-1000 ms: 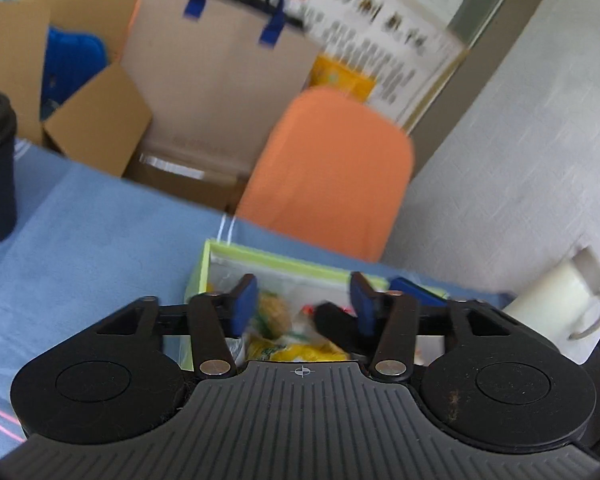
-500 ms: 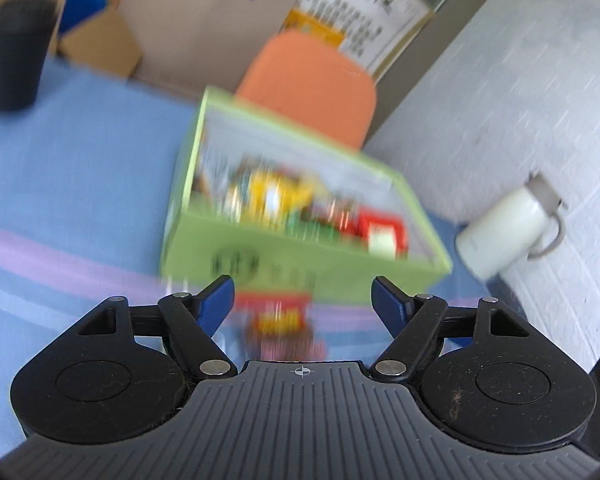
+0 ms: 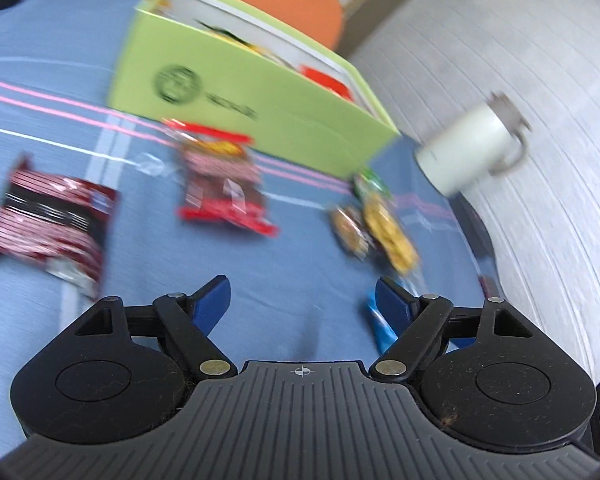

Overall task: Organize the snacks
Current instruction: 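Lower the left gripper onto the blue wrapped snack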

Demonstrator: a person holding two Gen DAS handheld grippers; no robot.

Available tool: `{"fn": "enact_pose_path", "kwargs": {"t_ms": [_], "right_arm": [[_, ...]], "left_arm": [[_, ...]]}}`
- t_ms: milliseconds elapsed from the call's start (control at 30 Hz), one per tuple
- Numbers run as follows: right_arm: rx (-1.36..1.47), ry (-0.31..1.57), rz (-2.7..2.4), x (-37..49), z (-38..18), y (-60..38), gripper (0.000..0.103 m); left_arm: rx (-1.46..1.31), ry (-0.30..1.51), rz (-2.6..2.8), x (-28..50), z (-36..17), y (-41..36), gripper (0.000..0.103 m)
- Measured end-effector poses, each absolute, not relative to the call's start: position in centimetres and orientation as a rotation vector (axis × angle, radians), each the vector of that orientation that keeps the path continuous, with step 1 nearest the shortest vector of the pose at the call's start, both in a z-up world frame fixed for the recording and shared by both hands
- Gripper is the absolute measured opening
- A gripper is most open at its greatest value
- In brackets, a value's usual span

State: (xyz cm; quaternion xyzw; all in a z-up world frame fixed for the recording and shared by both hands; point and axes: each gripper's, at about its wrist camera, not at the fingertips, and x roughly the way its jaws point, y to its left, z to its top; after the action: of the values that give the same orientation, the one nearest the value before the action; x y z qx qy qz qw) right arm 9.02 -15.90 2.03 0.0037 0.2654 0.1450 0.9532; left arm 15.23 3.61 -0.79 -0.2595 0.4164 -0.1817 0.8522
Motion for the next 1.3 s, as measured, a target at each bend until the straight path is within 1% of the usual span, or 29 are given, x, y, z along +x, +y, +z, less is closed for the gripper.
{"fn": "enact_pose_path", "kwargs": {"t_ms": [100, 200, 367, 467, 833, 967, 1133, 1300], "right_arm": [[0.064, 0.569, 0.248, 9.0, 1.1, -18.8, 0.102], [0.064, 0.592, 0.256, 10.2, 0.3, -19.6, 0.102], [0.03, 0.646, 0.334, 13.2, -0.7, -18.4, 0.102], [0.025, 0.674, 0.404, 14.0, -0.8, -16.9, 0.102], [-0.013, 0.65, 0.515, 11.2, -0.4, -10.4, 0.102], [-0.113, 0.61, 0.411, 9.5, -0.3, -10.4, 0.102], [-0.08, 0.621, 0.427, 9.5, -0.4, -11.4, 0.102], [-0.077, 0.622, 0.437, 9.6, -0.8, -11.2, 0.102]], "left_arm": [[-0.537, 0.911, -0.424, 15.2, -1.1, 1.0, 0.067], [-0.524, 0.922, -0.432, 14.9, -1.0, -0.3, 0.067], [-0.503, 0.897, -0.374, 14.4, -0.1, -0.2, 0.068], [-0.502, 0.88, -0.332, 14.2, 0.2, 1.0, 0.07], [-0.519, 0.912, -0.278, 14.2, -0.9, 3.5, 0.07], [-0.535, 0.951, -0.308, 14.2, -1.8, 3.3, 0.07], [-0.512, 0.963, -0.354, 14.2, -1.8, 1.5, 0.071], [-0.479, 0.971, -0.372, 14.2, -1.8, -0.3, 0.069]]}}
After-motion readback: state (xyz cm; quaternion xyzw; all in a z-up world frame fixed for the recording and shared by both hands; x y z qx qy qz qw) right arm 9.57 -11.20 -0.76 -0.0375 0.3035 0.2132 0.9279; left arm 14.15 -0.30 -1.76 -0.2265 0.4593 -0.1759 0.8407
